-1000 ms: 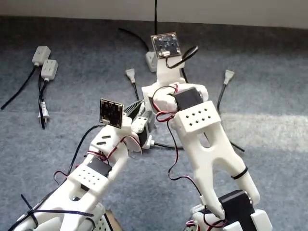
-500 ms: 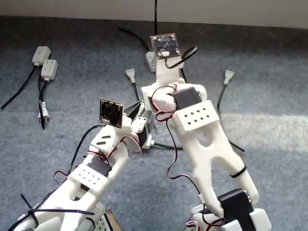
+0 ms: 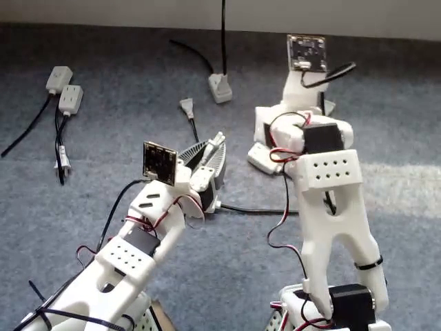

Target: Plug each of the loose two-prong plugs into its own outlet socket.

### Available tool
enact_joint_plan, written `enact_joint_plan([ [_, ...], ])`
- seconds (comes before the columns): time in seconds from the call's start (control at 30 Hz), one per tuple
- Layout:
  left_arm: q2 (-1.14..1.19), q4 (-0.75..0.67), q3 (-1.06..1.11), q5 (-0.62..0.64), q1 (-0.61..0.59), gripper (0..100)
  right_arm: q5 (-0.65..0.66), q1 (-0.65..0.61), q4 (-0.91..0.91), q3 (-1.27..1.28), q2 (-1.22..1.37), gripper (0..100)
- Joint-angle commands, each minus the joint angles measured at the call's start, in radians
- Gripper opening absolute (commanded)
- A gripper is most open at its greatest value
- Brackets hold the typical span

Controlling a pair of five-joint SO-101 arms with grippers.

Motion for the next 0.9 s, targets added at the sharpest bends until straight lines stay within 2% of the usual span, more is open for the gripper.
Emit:
enact_joint_plan([
  [0.0, -0.022, 0.195, -0.11, -0.051, -0.015, 1, -0.041, 0.084, 0.068, 0.013, -0.015, 3.2],
  [0.17, -0.024, 0.539, -0.289, -0.078, -0.021, 1, -0.037, 0.114, 0.012, 0.223, -0.01, 6.3],
  [0.27, -0.03, 0.721, -0.423, -0.081, -0.022, 1, -0.037, 0.108, -0.082, 0.363, -0.042, 6.3],
  [0.47, -0.022, 1.135, -0.727, -0.18, -0.013, 1, -0.037, 0.108, -0.317, 0.628, -0.113, 6.3],
  [0.63, -0.022, 1.295, -0.817, -0.267, -0.018, 1, -0.037, 0.101, -0.475, 0.763, -0.116, 6.3],
  [0.87, -0.021, 1.452, -0.814, -0.368, -0.019, 1, -0.037, 0.094, -0.579, 0.855, -0.116, 6.3],
])
